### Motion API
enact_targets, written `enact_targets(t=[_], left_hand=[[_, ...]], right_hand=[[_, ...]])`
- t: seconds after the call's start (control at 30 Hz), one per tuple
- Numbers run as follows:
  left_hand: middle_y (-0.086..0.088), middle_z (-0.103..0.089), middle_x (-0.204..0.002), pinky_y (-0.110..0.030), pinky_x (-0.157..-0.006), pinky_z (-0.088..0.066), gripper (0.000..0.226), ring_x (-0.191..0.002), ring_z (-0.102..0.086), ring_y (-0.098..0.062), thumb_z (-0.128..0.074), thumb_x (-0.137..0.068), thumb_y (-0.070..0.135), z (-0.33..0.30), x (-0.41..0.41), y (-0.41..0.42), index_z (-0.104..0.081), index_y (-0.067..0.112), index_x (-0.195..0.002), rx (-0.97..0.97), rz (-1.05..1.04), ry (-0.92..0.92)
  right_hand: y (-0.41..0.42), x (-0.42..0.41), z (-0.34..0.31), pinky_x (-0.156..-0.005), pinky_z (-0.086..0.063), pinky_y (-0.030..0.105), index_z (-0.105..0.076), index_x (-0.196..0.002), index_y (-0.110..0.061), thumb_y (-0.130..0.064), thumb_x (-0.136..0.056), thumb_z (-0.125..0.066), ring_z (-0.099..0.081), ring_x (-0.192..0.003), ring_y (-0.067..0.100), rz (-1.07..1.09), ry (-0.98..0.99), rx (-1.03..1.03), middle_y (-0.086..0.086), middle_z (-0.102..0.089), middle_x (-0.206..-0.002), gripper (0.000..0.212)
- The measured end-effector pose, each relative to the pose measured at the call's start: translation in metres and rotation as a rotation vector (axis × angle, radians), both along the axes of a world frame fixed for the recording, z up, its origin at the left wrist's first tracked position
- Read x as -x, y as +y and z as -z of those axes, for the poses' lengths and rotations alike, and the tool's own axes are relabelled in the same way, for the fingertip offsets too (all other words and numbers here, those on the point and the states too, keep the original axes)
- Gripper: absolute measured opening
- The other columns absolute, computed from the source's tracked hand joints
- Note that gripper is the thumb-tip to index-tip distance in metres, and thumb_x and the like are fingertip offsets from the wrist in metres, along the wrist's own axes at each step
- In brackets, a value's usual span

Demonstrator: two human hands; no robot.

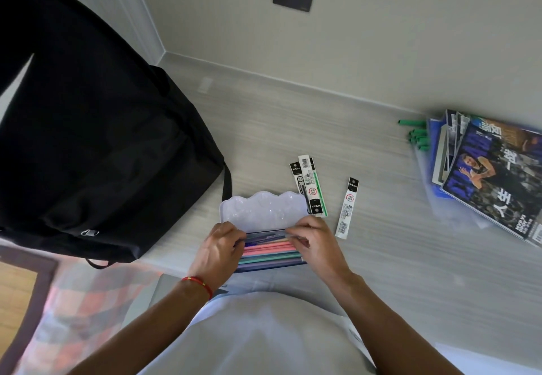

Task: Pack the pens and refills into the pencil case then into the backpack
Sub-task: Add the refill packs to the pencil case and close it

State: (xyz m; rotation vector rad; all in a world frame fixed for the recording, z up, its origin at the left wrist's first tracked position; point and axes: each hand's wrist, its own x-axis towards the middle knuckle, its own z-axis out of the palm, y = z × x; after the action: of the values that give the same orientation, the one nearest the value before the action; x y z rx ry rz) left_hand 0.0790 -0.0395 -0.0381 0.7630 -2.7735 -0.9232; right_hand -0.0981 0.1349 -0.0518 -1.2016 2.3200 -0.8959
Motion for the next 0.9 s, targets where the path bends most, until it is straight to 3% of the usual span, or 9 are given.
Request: enact_targets(t=[0.13, 0.23, 0.3, 0.37, 0.53, 0.73, 0.8, 0.9], left_hand=[[-0.006, -0.065, -0.09, -0.032, -0.076, -0.056, 0.008, -0.085, -0.059, -0.023, -0.071, -0.085, 0.009, -0.002, -0.003, 0.0, -0.073, 0.009, -0.093, 0.015, 0.069, 0.001], [-0.008, -0.065, -0.092, -0.036, -0.077, -0.057, 0.012, -0.087, -0.06, -0.026, -0.074, -0.082, 0.007, -0.003, -0.003, -0.002, -0.073, 0.009, -0.094, 0.016, 0.108, -0.033], [-0.008, -0.066, -0.094, -0.037, -0.078, -0.058, 0.016, -0.088, -0.061, -0.027, -0.071, -0.082, 0.0, -0.004, -0.002, -0.002, -0.073, 0.009, -0.095, 0.023, 0.102, -0.041], [-0.008, -0.067, -0.095, -0.037, -0.079, -0.058, 0.018, -0.089, -0.061, -0.027, -0.068, -0.083, -0.002, -0.006, -0.001, -0.001, -0.073, 0.01, -0.095, 0.025, 0.085, -0.037], [-0.007, -0.067, -0.1, -0.036, -0.083, -0.057, 0.017, -0.093, -0.06, -0.025, -0.062, -0.089, 0.003, -0.011, 0.0, 0.001, -0.072, 0.011, -0.1, 0.021, 0.05, -0.047], [-0.002, -0.067, -0.101, -0.031, -0.082, -0.056, 0.026, -0.094, -0.06, -0.019, -0.053, -0.091, 0.001, -0.02, 0.006, 0.003, -0.072, 0.015, -0.101, 0.001, 0.004, -0.045], [-0.001, -0.067, -0.101, -0.03, -0.082, -0.056, 0.027, -0.093, -0.061, -0.019, -0.052, -0.09, 0.0, -0.022, 0.008, 0.003, -0.072, 0.015, -0.101, -0.006, -0.012, -0.038], [-0.002, -0.068, -0.1, -0.03, -0.082, -0.056, 0.028, -0.092, -0.061, -0.02, -0.052, -0.089, -0.001, -0.024, 0.009, 0.003, -0.073, 0.015, -0.101, -0.016, -0.037, -0.028]], right_hand=[[0.004, 0.008, -0.004, -0.08, -0.053, 0.028, -0.077, -0.103, -0.014, -0.017, -0.088, -0.075, -0.061, -0.091, 0.015, 0.019, 0.066, -0.017, -0.001, -0.064, -0.098, 0.016], [0.001, 0.028, -0.009, -0.078, -0.053, 0.039, -0.073, -0.1, -0.011, -0.014, -0.089, -0.07, -0.062, -0.091, 0.03, 0.341, 0.173, -0.035, 0.009, -0.066, -0.097, 0.011], [-0.002, 0.048, -0.011, -0.082, -0.051, 0.045, -0.063, -0.114, -0.008, -0.024, -0.09, -0.068, -0.056, -0.102, 0.04, 0.633, 0.143, -0.261, 0.017, -0.06, -0.111, 0.029], [-0.004, 0.062, -0.012, -0.086, -0.046, 0.048, -0.05, -0.123, -0.001, -0.029, -0.092, -0.064, -0.049, -0.11, 0.044, 0.792, -0.013, -0.489, 0.023, -0.049, -0.121, 0.044], [-0.004, 0.081, -0.005, -0.096, -0.047, 0.05, -0.05, -0.122, 0.007, -0.001, -0.092, -0.059, -0.055, -0.108, 0.049, 0.685, -0.012, -0.496, 0.031, -0.051, -0.122, 0.032], [-0.003, 0.097, -0.005, -0.079, -0.055, 0.035, -0.062, -0.109, 0.002, -0.01, -0.082, -0.071, -0.068, -0.096, 0.038, 0.735, -0.219, -0.467, 0.021, -0.07, -0.106, 0.03], [-0.003, 0.101, -0.006, -0.074, -0.055, 0.034, -0.067, -0.099, 0.0, -0.014, -0.081, -0.071, -0.069, -0.088, 0.036, 0.69, -0.212, -0.508, 0.018, -0.072, -0.097, 0.023], [-0.007, 0.096, -0.006, -0.07, -0.046, 0.032, -0.061, -0.104, 0.001, -0.019, -0.086, -0.067, -0.065, -0.089, 0.038, 0.619, -0.087, -0.52, 0.018, -0.066, -0.101, 0.027]])
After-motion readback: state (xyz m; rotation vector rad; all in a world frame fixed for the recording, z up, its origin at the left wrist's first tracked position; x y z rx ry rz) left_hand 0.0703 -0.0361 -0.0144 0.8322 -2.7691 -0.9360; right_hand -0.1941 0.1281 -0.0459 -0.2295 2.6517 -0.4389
